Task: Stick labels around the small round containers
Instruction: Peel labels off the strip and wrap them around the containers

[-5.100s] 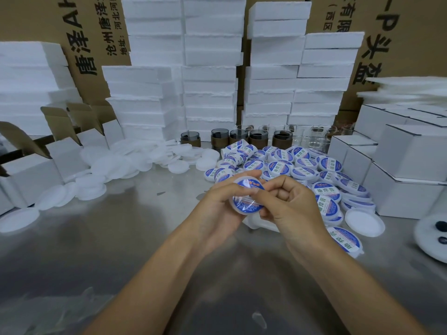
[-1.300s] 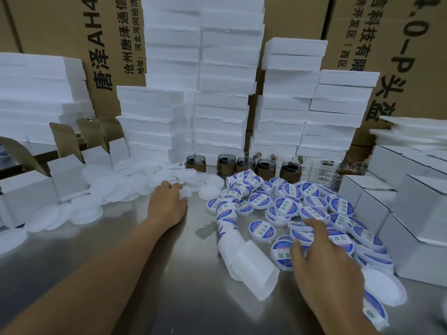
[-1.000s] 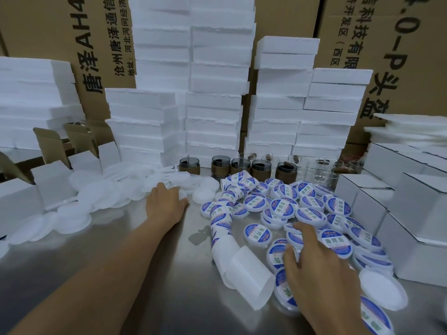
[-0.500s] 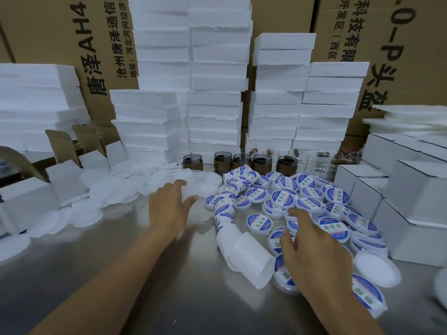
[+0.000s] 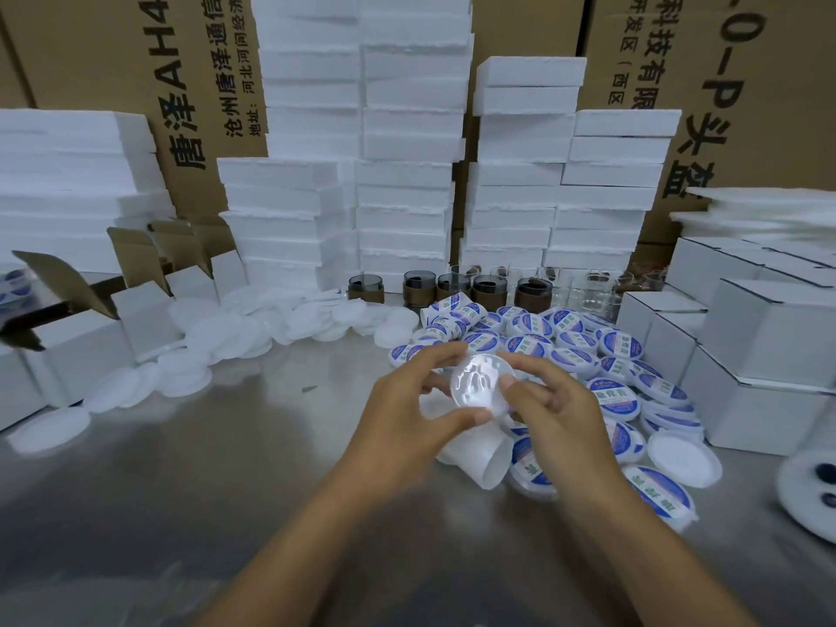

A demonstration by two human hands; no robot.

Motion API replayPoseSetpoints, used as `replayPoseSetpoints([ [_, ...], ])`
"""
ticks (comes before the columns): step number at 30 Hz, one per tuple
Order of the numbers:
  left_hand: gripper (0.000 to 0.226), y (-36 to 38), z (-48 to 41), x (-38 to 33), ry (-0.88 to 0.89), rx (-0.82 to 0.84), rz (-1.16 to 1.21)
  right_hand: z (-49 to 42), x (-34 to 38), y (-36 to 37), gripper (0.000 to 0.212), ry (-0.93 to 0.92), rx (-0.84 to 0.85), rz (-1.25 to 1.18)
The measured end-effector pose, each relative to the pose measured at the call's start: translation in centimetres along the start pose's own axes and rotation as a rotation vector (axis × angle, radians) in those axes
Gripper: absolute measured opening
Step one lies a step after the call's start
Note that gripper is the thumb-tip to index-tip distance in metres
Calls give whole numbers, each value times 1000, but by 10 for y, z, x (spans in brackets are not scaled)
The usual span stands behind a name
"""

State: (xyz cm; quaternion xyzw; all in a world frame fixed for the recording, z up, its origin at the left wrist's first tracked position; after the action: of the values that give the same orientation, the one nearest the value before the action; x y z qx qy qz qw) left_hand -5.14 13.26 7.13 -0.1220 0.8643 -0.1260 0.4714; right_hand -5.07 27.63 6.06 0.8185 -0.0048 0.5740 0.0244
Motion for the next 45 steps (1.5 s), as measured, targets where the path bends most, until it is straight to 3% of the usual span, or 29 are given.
replayPoseSetpoints([
  [3, 48, -3, -1, 16, -184, -47, 456, 0, -3, -4, 21, 53, -63, -79],
  [5, 44, 6, 0, 26, -294, -32, 630, 1, -4, 3, 21, 67, -57, -130],
  [9, 37, 27, 1, 20, -311, 93, 913, 6, -9, 25, 12, 56, 12, -106],
  [16, 20, -25, -11, 37, -252, -228, 1014, 2, 20, 33, 15, -329, -38, 542],
  [21, 25, -44, -6, 57, -361, -374, 1035, 0, 16, 98, 26, -528, 306, 1152],
  [25, 27, -41, -6, 62, -405, -380, 1002, -5, 3, 82, 27, -418, 288, 1350],
  [33, 28, -39, -6, 64, -430, -372, 983, -17, -14, 34, 54, -93, 144, 1544],
  [37, 26, -37, -6, 64, -434, -355, 997, -22, -19, 19, 44, 42, 138, 1521],
  [39, 25, -36, -6, 64, -439, -345, 969, -25, -18, 13, 33, 102, 153, 1397],
  [44, 16, -22, -1, 67, -528, -250, 716, -31, -17, 5, 6, 250, 164, 545],
  [45, 14, -18, 0, 66, -539, -218, 657, -29, -18, 6, 8, 274, 172, 393],
])
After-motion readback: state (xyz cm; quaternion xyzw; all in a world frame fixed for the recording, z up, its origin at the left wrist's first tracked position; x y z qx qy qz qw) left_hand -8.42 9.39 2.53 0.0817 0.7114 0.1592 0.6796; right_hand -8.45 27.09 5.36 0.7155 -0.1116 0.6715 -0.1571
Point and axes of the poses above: each hand's wrist, its own z-axis away from the middle knuckle, its own y-axis out of the palm, x = y × z, the point moved 9 cm from there along -z, towards the middle knuckle, and after that the axes turned 1 degree about -y, right-handed, at the moved point
